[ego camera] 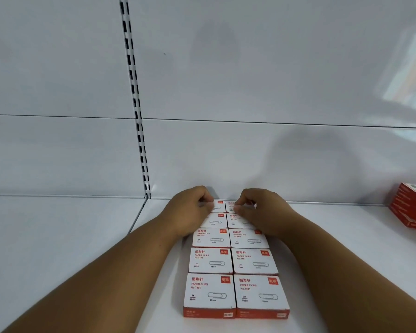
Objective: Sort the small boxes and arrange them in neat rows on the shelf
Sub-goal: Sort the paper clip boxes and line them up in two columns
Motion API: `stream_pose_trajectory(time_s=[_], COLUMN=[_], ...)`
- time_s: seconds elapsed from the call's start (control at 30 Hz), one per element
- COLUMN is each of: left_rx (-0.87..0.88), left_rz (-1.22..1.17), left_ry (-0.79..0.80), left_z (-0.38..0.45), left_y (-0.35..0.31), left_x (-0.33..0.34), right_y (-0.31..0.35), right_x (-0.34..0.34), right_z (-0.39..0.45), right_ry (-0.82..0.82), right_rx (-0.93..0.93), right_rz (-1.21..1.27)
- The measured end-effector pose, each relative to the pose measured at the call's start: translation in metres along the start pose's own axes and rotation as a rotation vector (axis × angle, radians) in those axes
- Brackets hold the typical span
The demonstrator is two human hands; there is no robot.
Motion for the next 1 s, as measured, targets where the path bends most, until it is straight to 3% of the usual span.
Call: stream_pose_trajectory(time_s=[0.3, 0.47, 0.6, 0.73, 0.87, 1.0], left_rx=[-0.008, 0.098, 0.239, 0.298, 0.361, 0.378], left_rz=[0.001, 0.089, 0.196, 0.367, 0.439, 0.455], left_ry=[0.057, -0.099, 0.183, 0.415, 0.424, 0.394], left_z=[0.002, -0.023, -0.086, -0.15, -0.159, -0.158], left_y=[-0.001, -0.027, -0.054, -0.037, -0.037, -0.041], left_x=[0.004, -0.029, -0.027, -0.011, 0.002, 0.01], right_y=[0.001, 0.033, 0.056, 0.051, 0.04, 0.04], right_x=[-0.001, -0.032, -0.035, -0.022, 0.004, 0.012], right_z=[-0.003, -0.032, -0.086, -0.142, -0.162, -0.163], right_ry=[0.027, -0.087, 0.002, 0.122, 0.308, 0.318], right_rx=[0.041, -0.063, -0.178, -0.208, -0.22, -0.245], right_rz=[0.023, -0.08, -0.172, -0.216, -0.357, -0.402])
Point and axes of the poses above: each hand's wrist, its own z-axis towards the middle knuckle, its own x-axis out of the palm, y = z × x, the point moved 9 cm from there along z, towards the middle knuckle
